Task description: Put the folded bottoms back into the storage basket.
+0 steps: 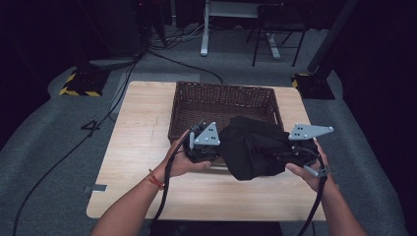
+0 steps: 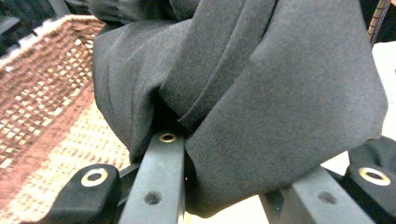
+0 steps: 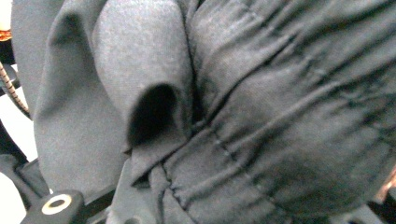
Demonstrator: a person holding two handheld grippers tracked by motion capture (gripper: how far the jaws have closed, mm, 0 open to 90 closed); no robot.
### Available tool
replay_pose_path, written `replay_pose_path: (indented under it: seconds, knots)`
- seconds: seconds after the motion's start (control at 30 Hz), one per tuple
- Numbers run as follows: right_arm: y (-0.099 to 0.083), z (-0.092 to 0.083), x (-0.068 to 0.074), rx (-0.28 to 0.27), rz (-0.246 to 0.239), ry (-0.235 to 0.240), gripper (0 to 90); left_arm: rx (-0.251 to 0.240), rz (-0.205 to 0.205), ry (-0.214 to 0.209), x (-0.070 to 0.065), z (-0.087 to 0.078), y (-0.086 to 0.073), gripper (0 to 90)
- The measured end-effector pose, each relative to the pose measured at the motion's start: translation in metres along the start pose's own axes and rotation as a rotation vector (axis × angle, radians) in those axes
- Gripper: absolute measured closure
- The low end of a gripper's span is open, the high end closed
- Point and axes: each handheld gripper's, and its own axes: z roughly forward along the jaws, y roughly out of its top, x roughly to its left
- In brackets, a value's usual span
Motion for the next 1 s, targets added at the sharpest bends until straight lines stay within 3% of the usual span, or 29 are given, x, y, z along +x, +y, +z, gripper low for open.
replay_pose_path:
  seconds: [0.53,0.77,1.0]
  knots:
    - [0.047,0.012,-0.030,-0.014,-0.011,-0.025,60.3,-0.015,-0.015,0.094,0.036,-0.010,0.021,77.3]
    - [0.057,0.028,-0.043,-0.007,-0.008,-0.039,60.3,0.002,-0.033,0.118,0.054,-0.007,0.020,77.2]
    - [0.064,0.057,-0.061,0.020,0.008,-0.060,60.3,0.027,-0.069,0.150,0.076,0.003,0.010,77.2]
